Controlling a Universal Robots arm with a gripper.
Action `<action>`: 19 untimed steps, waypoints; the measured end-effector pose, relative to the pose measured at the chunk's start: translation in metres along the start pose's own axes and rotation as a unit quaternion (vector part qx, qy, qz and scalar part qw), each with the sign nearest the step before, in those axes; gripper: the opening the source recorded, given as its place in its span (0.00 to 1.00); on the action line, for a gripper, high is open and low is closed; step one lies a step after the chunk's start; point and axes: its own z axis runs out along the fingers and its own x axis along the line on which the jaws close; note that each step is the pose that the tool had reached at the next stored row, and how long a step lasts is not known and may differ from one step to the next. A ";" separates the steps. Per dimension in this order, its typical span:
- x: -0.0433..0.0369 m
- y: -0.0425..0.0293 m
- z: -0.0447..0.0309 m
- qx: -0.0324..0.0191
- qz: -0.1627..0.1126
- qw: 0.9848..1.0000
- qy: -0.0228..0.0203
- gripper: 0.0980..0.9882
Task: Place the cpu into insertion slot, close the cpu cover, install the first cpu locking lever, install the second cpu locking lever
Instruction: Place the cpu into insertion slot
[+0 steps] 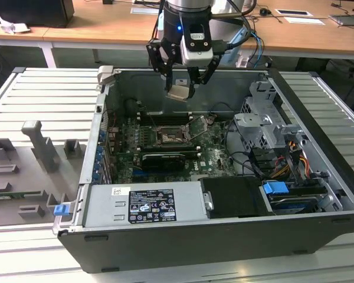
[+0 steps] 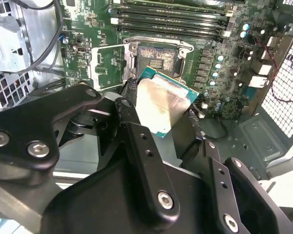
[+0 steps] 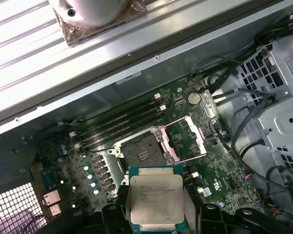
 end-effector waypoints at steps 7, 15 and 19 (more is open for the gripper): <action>0.0000 -0.0001 0.0009 0.000 0.024 1.000 -0.002 0.48; 0.0000 -0.0002 0.0026 -0.001 0.072 0.997 -0.007 0.48; -0.0001 -0.0004 0.0043 -0.001 0.110 0.994 -0.010 0.48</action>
